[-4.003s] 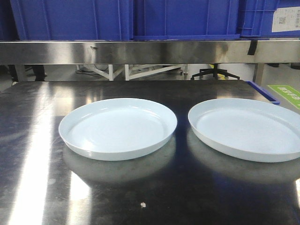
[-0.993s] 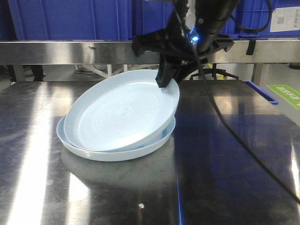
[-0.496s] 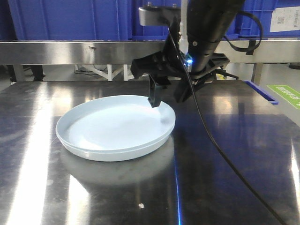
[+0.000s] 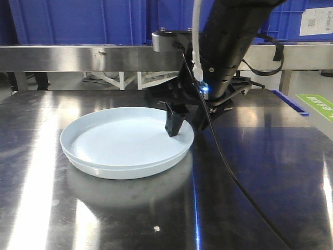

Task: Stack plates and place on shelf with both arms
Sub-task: 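Grip the rim of the stacked plates with right gripper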

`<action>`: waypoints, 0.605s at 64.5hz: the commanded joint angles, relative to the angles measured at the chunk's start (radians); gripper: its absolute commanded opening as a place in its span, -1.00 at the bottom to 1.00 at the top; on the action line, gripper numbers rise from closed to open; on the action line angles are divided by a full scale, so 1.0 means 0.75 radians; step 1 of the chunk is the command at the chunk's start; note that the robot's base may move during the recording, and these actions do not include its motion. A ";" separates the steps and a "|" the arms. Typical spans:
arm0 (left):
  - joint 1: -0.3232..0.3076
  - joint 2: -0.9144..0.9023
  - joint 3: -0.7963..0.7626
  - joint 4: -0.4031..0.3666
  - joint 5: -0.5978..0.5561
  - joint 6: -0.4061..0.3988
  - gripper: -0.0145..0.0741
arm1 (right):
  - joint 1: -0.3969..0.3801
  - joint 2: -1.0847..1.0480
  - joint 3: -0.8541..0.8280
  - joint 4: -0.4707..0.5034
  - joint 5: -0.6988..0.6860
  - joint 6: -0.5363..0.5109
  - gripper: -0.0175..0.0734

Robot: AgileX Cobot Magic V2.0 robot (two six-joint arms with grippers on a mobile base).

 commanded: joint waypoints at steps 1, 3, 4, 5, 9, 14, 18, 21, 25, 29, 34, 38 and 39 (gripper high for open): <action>0.000 -0.002 -0.035 -0.009 -0.105 -0.012 -0.47 | 0.000 -0.058 -0.044 0.000 -0.058 -0.009 0.28; 0.000 -0.002 -0.035 -0.009 -0.105 -0.012 -0.47 | 0.000 -0.058 -0.044 0.000 -0.060 -0.009 0.24; 0.000 -0.002 -0.035 -0.009 -0.105 -0.012 -0.47 | 0.000 -0.058 -0.044 0.000 -0.062 -0.009 0.23; 0.000 -0.002 -0.035 -0.009 -0.105 -0.012 -0.47 | 0.000 -0.058 -0.044 0.000 -0.063 -0.009 0.18; 0.000 -0.002 -0.035 -0.009 -0.105 -0.012 -0.47 | 0.000 -0.058 -0.044 0.000 -0.070 -0.009 -0.03; 0.000 -0.002 -0.035 -0.009 -0.105 -0.012 -0.47 | 0.000 -0.063 -0.044 0.000 -0.083 -0.009 -0.41; 0.000 -0.002 -0.035 -0.009 -0.105 -0.012 -0.47 | 0.000 -0.083 -0.044 -0.011 -0.108 -0.009 -0.48; 0.000 -0.002 -0.035 -0.009 -0.105 -0.012 -0.47 | 0.000 -0.105 -0.044 -0.026 -0.130 -0.009 -0.46; 0.000 -0.002 -0.035 -0.009 -0.105 -0.012 -0.47 | -0.002 -0.146 -0.044 -0.055 -0.163 -0.009 -0.51; 0.000 -0.002 -0.035 -0.009 -0.105 -0.012 -0.47 | -0.008 -0.204 -0.044 -0.085 -0.190 -0.009 -0.51; 0.000 -0.002 -0.035 -0.009 -0.105 -0.012 -0.47 | -0.029 -0.292 -0.041 -0.115 -0.211 -0.009 -0.51; 0.000 -0.002 -0.035 -0.009 -0.105 -0.012 -0.47 | -0.054 -0.354 -0.027 -0.122 -0.226 -0.009 -0.51; 0.000 -0.002 -0.035 -0.009 -0.105 -0.012 -0.47 | -0.061 -0.381 -0.021 -0.122 -0.234 -0.009 -0.51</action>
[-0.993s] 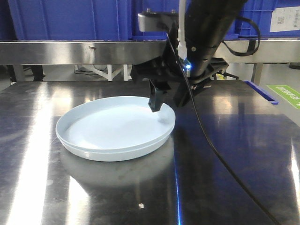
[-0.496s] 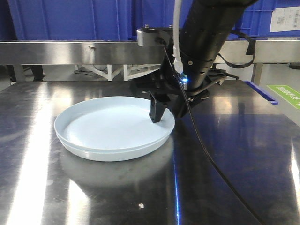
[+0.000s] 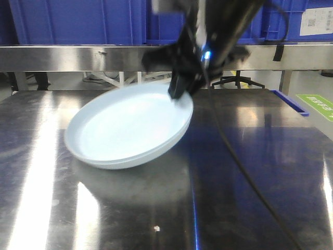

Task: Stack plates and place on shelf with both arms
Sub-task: 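Grip the rim of the stacked plates with right gripper, then lift the plate stack with right gripper and hold it beside the robot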

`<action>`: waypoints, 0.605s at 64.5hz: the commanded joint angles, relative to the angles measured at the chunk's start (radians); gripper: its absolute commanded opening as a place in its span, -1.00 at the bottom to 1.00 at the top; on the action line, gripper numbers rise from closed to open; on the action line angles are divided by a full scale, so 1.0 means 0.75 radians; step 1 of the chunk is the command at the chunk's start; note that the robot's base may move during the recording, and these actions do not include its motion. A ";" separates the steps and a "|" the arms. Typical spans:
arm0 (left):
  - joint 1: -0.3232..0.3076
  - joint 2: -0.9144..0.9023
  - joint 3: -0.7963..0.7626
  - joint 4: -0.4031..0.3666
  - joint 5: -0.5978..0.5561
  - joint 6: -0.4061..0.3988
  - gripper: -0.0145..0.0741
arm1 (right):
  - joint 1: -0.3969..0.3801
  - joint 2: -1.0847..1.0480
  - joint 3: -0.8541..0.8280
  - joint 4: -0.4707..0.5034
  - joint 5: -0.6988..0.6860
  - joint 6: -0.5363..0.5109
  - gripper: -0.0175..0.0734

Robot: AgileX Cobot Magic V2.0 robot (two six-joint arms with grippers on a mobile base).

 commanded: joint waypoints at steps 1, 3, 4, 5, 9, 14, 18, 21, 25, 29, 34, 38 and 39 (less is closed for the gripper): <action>0.000 -0.002 -0.035 -0.009 -0.105 -0.012 -0.47 | -0.049 -0.204 -0.016 -0.045 -0.130 -0.011 -0.51; 0.000 -0.002 -0.035 -0.009 -0.105 -0.012 -0.47 | -0.064 -0.243 0.001 -0.045 -0.143 -0.011 -0.51; 0.000 -0.002 -0.035 -0.009 -0.105 -0.012 -0.47 | -0.072 -0.264 0.011 -0.045 -0.150 -0.011 -0.51; 0.000 -0.002 -0.035 -0.009 -0.105 -0.012 -0.47 | -0.085 -0.284 0.027 -0.045 -0.157 -0.011 -0.51; 0.000 -0.002 -0.035 -0.009 -0.105 -0.012 -0.47 | -0.117 -0.368 0.073 -0.045 -0.188 -0.011 -0.51; 0.000 -0.002 -0.035 -0.009 -0.105 -0.012 -0.47 | -0.175 -0.479 0.155 -0.045 -0.222 -0.011 -0.51; 0.000 -0.002 -0.035 -0.009 -0.105 -0.012 -0.47 | -0.233 -0.583 0.242 -0.045 -0.256 -0.011 -0.51; 0.000 -0.002 -0.035 -0.009 -0.105 -0.012 -0.47 | -0.286 -0.677 0.325 -0.045 -0.280 -0.011 -0.51; 0.000 -0.002 -0.035 -0.009 -0.105 -0.012 -0.47 | -0.333 -0.772 0.410 -0.045 -0.303 -0.011 -0.51; 0.000 -0.002 -0.035 -0.009 -0.105 -0.012 -0.47 | -0.384 -0.880 0.508 -0.045 -0.321 -0.011 -0.51; 0.000 -0.002 -0.035 -0.009 -0.105 -0.012 -0.47 | -0.437 -0.996 0.615 -0.043 -0.337 -0.010 -0.51; 0.000 -0.002 -0.035 -0.009 -0.105 -0.012 -0.47 | -0.484 -1.087 0.708 -0.042 -0.341 -0.010 -0.51; 0.000 -0.002 -0.035 -0.009 -0.105 -0.012 -0.47 | -0.489 -1.110 0.718 -0.042 -0.342 -0.010 -0.51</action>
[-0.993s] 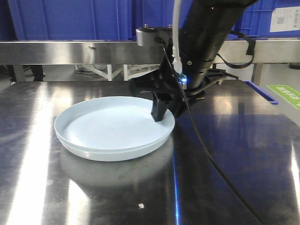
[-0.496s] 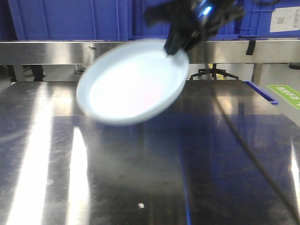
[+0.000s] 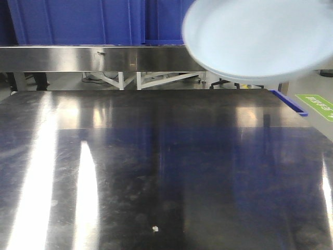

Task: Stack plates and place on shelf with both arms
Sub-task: 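Lift the plate stack with right gripper and hold it beside the robot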

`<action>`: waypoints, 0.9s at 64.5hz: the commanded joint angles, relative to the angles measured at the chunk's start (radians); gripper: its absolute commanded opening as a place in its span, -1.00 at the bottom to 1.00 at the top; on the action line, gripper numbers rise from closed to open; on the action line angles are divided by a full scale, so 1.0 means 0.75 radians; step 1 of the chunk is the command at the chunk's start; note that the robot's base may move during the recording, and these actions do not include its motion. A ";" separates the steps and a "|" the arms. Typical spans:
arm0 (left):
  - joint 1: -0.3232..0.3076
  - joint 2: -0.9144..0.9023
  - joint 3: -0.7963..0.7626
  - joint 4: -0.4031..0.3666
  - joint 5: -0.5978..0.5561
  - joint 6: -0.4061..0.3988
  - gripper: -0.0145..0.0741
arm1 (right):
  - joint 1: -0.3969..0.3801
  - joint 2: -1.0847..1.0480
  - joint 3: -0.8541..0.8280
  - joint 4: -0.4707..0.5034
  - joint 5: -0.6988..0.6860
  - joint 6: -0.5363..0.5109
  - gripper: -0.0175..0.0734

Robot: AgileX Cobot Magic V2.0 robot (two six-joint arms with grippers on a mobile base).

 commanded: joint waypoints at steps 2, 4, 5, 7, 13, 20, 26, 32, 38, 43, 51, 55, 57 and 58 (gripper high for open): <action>0.000 -0.002 -0.035 -0.009 -0.105 -0.012 -0.47 | -0.076 -0.201 0.104 -0.006 -0.149 -0.006 -0.51; 0.000 -0.002 -0.035 -0.009 -0.105 -0.012 -0.47 | -0.097 -0.254 0.152 -0.006 -0.150 -0.006 -0.51; 0.000 -0.002 -0.035 -0.009 -0.105 -0.012 -0.47 | -0.105 -0.274 0.170 -0.006 -0.150 -0.006 -0.51; 0.000 -0.002 -0.035 -0.009 -0.105 -0.012 -0.47 | -0.122 -0.315 0.206 -0.006 -0.153 -0.006 -0.51; 0.000 -0.002 -0.035 -0.009 -0.105 -0.012 -0.47 | -0.164 -0.447 0.311 -0.006 -0.164 -0.006 -0.51; 0.000 -0.002 -0.035 -0.009 -0.105 -0.012 -0.47 | -0.188 -0.564 0.407 -0.005 -0.174 -0.005 -0.51; 0.000 -0.002 -0.035 -0.009 -0.105 -0.012 -0.47 | -0.191 -0.641 0.455 -0.005 -0.179 -0.005 -0.51; 0.000 -0.002 -0.035 -0.009 -0.105 -0.012 -0.47 | -0.191 -0.675 0.465 -0.005 -0.179 -0.005 -0.51; 0.000 -0.002 -0.035 -0.009 -0.105 -0.012 -0.47 | -0.191 -0.680 0.465 -0.005 -0.178 -0.005 -0.51; 0.000 -0.002 -0.035 -0.009 -0.105 -0.012 -0.47 | -0.191 -0.680 0.465 -0.005 -0.172 -0.005 -0.51; 0.000 -0.002 -0.035 -0.009 -0.105 -0.012 -0.47 | -0.191 -0.680 0.465 -0.005 -0.166 -0.005 -0.51; 0.000 -0.002 -0.035 -0.009 -0.105 -0.012 -0.47 | -0.191 -0.680 0.466 -0.005 -0.167 -0.005 -0.51; 0.000 -0.002 -0.035 -0.009 -0.105 -0.012 -0.47 | -0.191 -0.680 0.466 -0.005 -0.167 -0.005 -0.51; 0.000 -0.002 -0.035 -0.009 -0.105 -0.012 -0.47 | -0.191 -0.680 0.466 -0.005 -0.167 -0.005 -0.51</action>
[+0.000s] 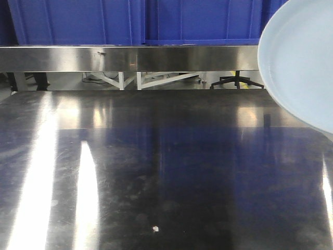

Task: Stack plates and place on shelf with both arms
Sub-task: 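Lift the plate stack with right gripper and hold it beside the robot, then drive the base to the shelf rack while holding the plate stack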

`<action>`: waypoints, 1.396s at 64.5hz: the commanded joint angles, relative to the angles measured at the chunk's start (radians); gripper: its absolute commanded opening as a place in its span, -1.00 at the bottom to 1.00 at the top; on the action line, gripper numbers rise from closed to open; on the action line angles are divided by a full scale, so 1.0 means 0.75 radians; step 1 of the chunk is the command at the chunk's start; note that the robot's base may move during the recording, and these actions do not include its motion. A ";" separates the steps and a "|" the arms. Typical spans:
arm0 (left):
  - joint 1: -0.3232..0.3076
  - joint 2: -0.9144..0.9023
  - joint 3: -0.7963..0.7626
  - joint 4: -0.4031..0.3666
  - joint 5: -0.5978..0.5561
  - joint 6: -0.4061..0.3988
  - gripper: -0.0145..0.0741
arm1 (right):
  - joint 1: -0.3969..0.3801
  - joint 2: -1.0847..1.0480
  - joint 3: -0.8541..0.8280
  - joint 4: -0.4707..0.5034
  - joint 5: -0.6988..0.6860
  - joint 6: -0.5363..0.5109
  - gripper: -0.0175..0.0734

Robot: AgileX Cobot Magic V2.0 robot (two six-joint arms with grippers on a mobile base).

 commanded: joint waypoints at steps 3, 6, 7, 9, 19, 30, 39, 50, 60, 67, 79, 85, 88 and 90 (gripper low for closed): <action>0.000 -0.002 -0.035 -0.009 -0.105 -0.012 -0.47 | -0.008 -0.003 -0.040 -0.005 -0.138 -0.005 -0.51; 0.000 -0.002 -0.035 -0.009 -0.105 -0.012 -0.47 | -0.008 -0.003 -0.040 -0.005 -0.138 -0.005 -0.51; 0.000 -0.002 -0.035 -0.009 -0.105 -0.012 -0.47 | -0.008 -0.003 -0.040 -0.005 -0.138 -0.005 -0.51; 0.000 -0.002 -0.035 -0.009 -0.105 -0.012 -0.47 | -0.008 -0.003 -0.040 -0.005 -0.138 -0.005 -0.51; 0.000 -0.002 -0.035 -0.009 -0.105 -0.012 -0.47 | -0.008 -0.003 -0.040 -0.005 -0.138 -0.005 -0.51; 0.000 -0.002 -0.035 -0.009 -0.105 -0.012 -0.47 | -0.008 -0.003 -0.040 -0.005 -0.138 -0.005 -0.51; 0.000 -0.002 -0.035 -0.009 -0.105 -0.012 -0.47 | -0.008 -0.003 -0.040 -0.005 -0.138 -0.005 -0.51; 0.000 -0.002 -0.035 -0.009 -0.105 -0.012 -0.47 | -0.008 -0.003 -0.040 -0.005 -0.138 -0.005 -0.51; 0.000 -0.002 -0.035 -0.009 -0.105 -0.012 -0.47 | -0.008 -0.003 -0.040 -0.005 -0.138 -0.005 -0.51; 0.000 -0.002 -0.035 -0.009 -0.105 -0.012 -0.47 | -0.008 -0.003 -0.040 -0.005 -0.138 -0.005 -0.51; 0.000 -0.002 -0.035 -0.009 -0.105 -0.012 -0.47 | -0.008 -0.003 -0.040 -0.005 -0.138 -0.005 -0.51; 0.000 -0.002 -0.035 -0.009 -0.105 -0.012 -0.47 | -0.008 -0.003 -0.040 -0.005 -0.138 -0.005 -0.51; 0.000 -0.002 -0.035 -0.009 -0.105 -0.012 -0.47 | -0.008 -0.003 -0.040 -0.005 -0.138 -0.005 -0.51; 0.000 -0.002 -0.035 -0.009 -0.105 -0.012 -0.47 | -0.008 -0.003 -0.040 -0.005 -0.138 -0.005 -0.51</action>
